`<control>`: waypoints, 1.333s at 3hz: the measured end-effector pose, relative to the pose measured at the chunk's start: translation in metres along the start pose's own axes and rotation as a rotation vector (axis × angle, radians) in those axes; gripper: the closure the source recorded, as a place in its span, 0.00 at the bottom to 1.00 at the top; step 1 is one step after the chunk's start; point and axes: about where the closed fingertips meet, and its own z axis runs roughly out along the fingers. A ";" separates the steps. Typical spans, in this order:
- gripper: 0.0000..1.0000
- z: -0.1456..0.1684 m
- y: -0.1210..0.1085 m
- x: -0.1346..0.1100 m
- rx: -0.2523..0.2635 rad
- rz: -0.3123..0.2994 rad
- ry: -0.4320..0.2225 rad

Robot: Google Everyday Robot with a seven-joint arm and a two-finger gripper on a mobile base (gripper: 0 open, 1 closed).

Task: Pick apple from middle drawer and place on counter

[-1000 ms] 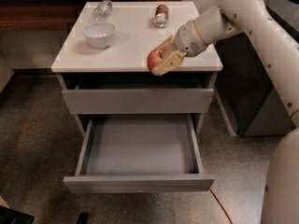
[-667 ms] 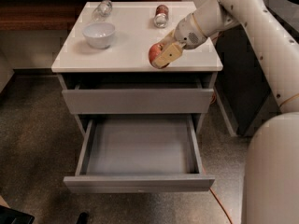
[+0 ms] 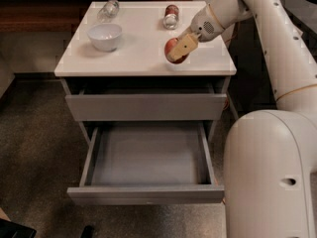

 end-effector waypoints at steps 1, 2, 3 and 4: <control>1.00 0.005 -0.016 0.011 0.001 0.058 0.008; 0.77 0.019 -0.031 0.021 0.012 0.099 0.043; 0.53 0.027 -0.038 0.024 0.030 0.108 0.070; 0.30 0.032 -0.045 0.018 0.050 0.107 0.050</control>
Offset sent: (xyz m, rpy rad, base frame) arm 0.0816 -0.0509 -0.0094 -0.0785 0.1588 -0.0624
